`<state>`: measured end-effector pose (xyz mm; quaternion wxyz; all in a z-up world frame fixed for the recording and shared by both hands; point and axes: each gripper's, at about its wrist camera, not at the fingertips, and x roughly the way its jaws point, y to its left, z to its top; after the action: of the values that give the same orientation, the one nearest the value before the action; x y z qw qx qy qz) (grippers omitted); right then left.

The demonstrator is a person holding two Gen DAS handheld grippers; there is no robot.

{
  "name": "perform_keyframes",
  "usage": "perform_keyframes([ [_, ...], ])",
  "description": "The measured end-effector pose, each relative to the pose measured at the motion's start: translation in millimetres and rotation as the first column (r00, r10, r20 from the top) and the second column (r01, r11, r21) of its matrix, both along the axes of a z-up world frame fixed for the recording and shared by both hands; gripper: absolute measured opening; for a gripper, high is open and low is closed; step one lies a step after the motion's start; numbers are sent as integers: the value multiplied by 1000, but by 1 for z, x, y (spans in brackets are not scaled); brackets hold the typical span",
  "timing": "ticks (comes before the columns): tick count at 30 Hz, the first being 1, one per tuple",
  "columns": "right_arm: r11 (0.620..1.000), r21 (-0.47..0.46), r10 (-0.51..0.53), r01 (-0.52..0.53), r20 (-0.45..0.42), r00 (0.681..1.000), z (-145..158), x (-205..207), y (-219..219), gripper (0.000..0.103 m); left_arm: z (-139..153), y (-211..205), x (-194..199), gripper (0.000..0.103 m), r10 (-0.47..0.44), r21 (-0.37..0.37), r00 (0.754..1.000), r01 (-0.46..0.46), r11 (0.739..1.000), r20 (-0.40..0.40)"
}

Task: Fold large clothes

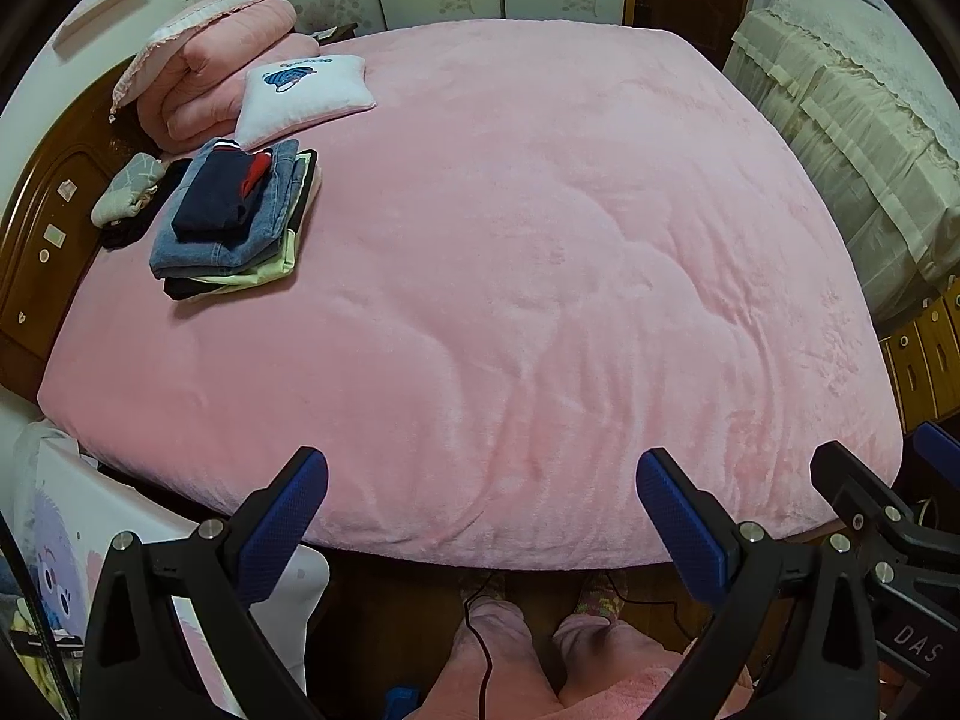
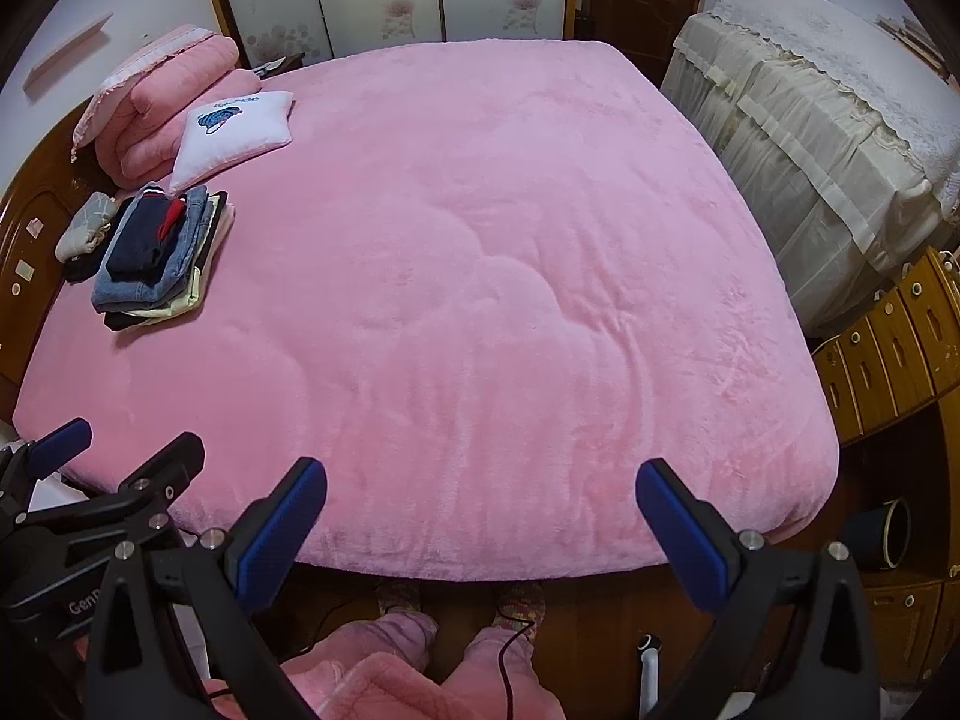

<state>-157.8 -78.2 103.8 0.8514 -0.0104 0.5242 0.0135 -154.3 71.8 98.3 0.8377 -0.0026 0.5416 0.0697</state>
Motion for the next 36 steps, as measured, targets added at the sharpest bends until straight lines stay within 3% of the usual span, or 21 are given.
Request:
perform_keyframes([
  [36,1000,-20,-14,14,-19,1000,-4,-5,6,103,-1,-1,-2,102,-2,-20,1000,2,1000,0],
])
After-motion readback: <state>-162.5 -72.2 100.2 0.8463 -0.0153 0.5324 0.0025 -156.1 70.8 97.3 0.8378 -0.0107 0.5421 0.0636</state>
